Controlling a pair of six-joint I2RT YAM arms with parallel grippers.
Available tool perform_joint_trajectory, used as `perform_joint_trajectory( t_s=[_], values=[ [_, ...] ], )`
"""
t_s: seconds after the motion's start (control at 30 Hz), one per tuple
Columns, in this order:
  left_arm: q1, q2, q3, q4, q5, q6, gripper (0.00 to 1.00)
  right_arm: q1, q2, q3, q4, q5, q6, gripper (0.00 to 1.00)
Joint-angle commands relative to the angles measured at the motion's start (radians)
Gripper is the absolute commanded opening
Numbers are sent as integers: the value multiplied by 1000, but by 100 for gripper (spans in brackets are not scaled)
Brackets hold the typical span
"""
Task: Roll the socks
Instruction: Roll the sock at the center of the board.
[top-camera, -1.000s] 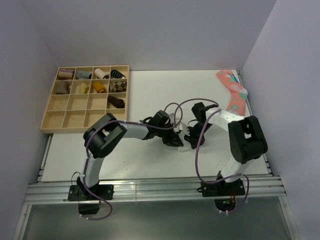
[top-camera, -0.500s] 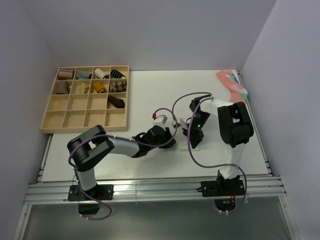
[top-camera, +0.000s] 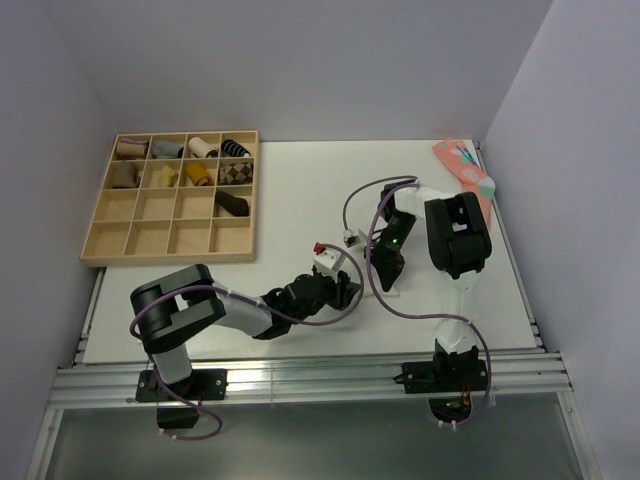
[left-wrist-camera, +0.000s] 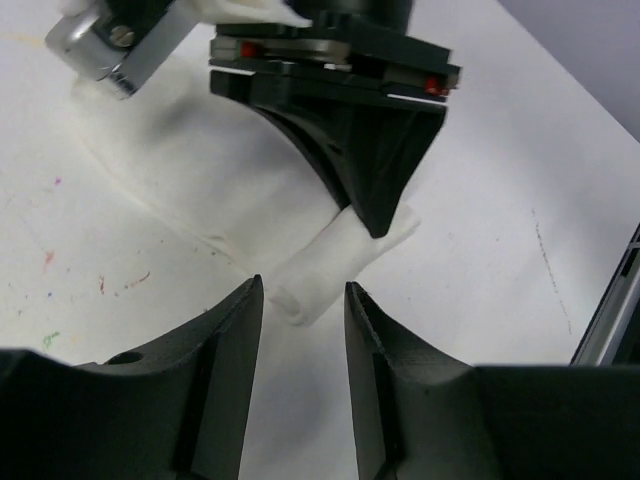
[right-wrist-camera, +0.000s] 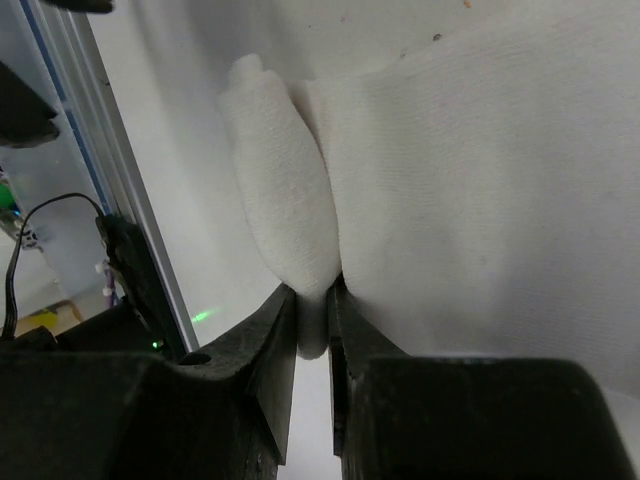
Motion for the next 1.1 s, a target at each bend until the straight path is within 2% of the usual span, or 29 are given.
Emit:
perform_joint_trajectory(
  t_s=[0.0, 0.23, 0.73, 1.07],
  values=[
    [-22, 4, -18, 148, -22, 106, 44, -18, 27, 46, -83, -4, 2, 21],
    [-99, 77, 49, 84, -70, 281, 45, -17, 32, 47, -84, 22, 27, 22],
    [-99, 192, 190, 15, -50, 489, 50, -17, 46, 53, -68, 44, 50, 21],
    [-99, 244, 227, -28, -46, 539, 50, -15, 52, 50, -60, 52, 58, 21]
  ],
)
